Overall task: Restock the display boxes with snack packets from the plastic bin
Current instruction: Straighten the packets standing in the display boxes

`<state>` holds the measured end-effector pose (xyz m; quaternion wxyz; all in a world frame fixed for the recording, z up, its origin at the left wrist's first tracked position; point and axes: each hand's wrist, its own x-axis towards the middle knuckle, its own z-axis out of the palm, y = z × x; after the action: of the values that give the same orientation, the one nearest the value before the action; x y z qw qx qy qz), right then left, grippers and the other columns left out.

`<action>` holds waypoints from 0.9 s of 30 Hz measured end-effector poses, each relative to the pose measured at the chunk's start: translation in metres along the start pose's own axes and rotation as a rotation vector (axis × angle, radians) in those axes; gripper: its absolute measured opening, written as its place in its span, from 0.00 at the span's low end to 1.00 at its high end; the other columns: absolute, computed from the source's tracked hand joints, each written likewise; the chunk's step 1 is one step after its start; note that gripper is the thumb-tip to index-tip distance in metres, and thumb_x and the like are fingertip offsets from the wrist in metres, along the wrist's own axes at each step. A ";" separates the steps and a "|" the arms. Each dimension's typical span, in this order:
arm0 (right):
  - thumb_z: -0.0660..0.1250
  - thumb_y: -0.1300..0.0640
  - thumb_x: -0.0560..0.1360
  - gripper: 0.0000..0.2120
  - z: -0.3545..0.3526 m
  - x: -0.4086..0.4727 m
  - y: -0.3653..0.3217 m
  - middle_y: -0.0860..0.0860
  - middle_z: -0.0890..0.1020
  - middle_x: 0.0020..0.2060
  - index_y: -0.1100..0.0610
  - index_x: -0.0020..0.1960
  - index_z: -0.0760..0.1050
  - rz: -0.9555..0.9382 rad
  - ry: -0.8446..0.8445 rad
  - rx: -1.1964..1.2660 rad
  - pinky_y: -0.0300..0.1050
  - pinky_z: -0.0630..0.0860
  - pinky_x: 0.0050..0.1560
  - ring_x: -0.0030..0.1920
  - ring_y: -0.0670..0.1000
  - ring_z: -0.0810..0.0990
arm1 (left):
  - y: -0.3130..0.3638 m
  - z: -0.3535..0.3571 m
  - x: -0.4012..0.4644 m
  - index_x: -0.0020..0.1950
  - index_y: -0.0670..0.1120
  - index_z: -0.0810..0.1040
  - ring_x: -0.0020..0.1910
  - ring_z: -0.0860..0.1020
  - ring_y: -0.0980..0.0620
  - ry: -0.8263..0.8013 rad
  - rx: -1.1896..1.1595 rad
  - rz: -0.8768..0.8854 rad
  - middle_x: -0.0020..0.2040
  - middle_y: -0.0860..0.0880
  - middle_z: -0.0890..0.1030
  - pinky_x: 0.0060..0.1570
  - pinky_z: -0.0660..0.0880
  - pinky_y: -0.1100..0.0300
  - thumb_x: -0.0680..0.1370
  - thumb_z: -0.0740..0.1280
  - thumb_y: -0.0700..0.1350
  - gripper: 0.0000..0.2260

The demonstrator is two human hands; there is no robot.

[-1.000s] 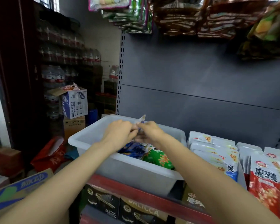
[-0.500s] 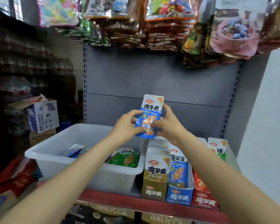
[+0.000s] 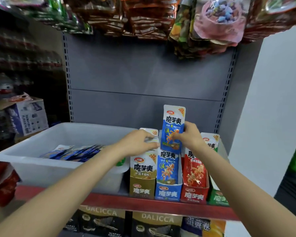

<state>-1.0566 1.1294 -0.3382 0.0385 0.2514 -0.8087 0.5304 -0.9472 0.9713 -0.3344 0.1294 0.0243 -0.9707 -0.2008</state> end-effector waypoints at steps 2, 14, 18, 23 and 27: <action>0.71 0.71 0.67 0.18 0.002 -0.002 -0.001 0.53 0.81 0.48 0.57 0.52 0.71 -0.032 -0.045 -0.098 0.50 0.79 0.47 0.49 0.54 0.81 | 0.000 0.000 0.000 0.70 0.48 0.71 0.68 0.69 0.51 -0.006 0.002 -0.017 0.70 0.49 0.71 0.61 0.65 0.62 0.76 0.64 0.58 0.25; 0.68 0.69 0.69 0.42 0.014 -0.006 -0.009 0.54 0.73 0.44 0.49 0.73 0.51 -0.266 -0.096 -0.685 0.51 0.76 0.41 0.44 0.57 0.76 | -0.001 0.004 0.001 0.70 0.50 0.70 0.63 0.73 0.51 0.000 -0.045 -0.049 0.70 0.48 0.71 0.53 0.69 0.63 0.77 0.63 0.58 0.24; 0.73 0.69 0.66 0.39 0.020 -0.007 -0.006 0.57 0.77 0.49 0.53 0.68 0.55 -0.228 -0.015 -0.551 0.52 0.79 0.42 0.46 0.57 0.78 | -0.002 0.003 -0.001 0.71 0.49 0.69 0.64 0.72 0.51 -0.014 -0.040 -0.043 0.70 0.48 0.70 0.56 0.69 0.62 0.77 0.63 0.58 0.24; 0.71 0.72 0.67 0.33 0.027 -0.011 -0.003 0.59 0.69 0.53 0.55 0.64 0.58 -0.271 0.015 -0.643 0.50 0.76 0.40 0.45 0.60 0.76 | -0.003 0.004 -0.001 0.71 0.49 0.69 0.67 0.70 0.50 -0.015 -0.052 -0.036 0.71 0.47 0.69 0.58 0.66 0.62 0.77 0.63 0.58 0.25; 0.73 0.69 0.66 0.35 0.029 -0.010 -0.004 0.56 0.63 0.57 0.55 0.65 0.58 -0.319 -0.007 -0.753 0.47 0.77 0.40 0.52 0.58 0.75 | -0.005 0.004 -0.002 0.71 0.50 0.69 0.67 0.70 0.49 -0.017 -0.073 -0.032 0.71 0.47 0.69 0.56 0.66 0.63 0.77 0.63 0.57 0.24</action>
<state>-1.0400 1.1067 -0.3511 0.2068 0.3437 -0.8974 0.1836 -0.9466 0.9687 -0.3398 0.1186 0.0333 -0.9633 -0.2384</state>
